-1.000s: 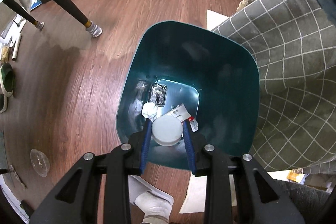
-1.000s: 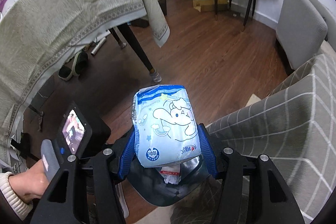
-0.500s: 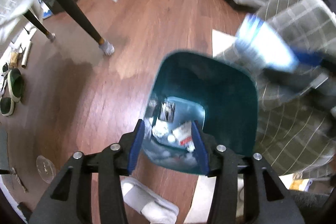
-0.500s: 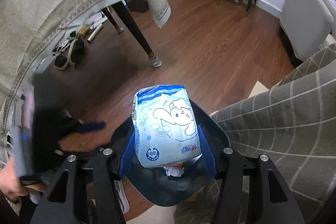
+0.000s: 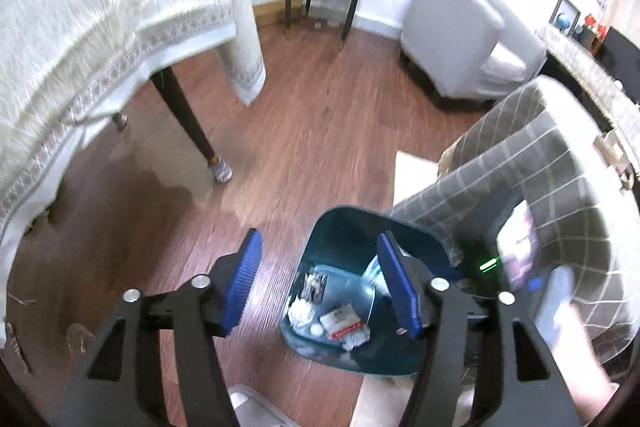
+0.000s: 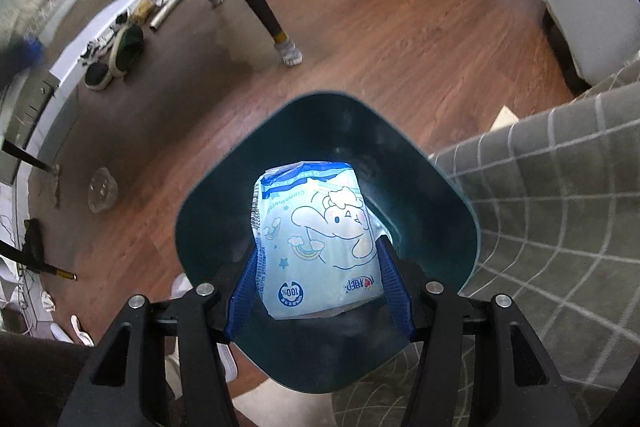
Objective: Collect trash
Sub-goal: 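Lower the wipes pack into the bin and open the right tool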
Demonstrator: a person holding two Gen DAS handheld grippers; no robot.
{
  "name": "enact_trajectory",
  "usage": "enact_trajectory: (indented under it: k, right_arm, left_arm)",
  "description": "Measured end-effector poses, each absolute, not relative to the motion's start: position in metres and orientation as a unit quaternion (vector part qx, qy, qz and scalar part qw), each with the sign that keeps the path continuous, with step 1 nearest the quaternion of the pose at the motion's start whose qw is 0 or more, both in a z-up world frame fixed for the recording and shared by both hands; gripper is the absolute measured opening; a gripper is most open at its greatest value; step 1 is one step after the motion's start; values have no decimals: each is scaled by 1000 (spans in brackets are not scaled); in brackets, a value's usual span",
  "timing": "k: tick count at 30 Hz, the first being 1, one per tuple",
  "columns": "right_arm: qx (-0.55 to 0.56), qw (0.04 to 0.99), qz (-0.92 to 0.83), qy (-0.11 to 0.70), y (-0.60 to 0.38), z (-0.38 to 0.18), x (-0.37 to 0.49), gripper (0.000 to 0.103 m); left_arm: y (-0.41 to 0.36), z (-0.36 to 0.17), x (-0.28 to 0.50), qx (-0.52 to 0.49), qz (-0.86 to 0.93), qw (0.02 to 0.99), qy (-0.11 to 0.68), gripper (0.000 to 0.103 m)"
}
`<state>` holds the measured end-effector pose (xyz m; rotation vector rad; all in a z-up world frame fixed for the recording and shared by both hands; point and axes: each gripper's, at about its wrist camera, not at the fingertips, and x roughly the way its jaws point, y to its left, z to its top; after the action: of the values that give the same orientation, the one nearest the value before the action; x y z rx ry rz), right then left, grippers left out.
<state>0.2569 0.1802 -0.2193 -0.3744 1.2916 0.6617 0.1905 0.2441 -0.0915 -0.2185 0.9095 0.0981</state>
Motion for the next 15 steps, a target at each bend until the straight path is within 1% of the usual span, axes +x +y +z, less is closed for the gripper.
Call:
enact_trajectory:
  k: [10,15]
  right_arm:
    - [-216,706,283,612,186,-256,248,58]
    - [-228,704,276,614,184,-263,245,60]
  left_arm:
    - [234,-38,179,-119,20,919,374,63]
    - [226,-21,173,-100,15,930,354,63]
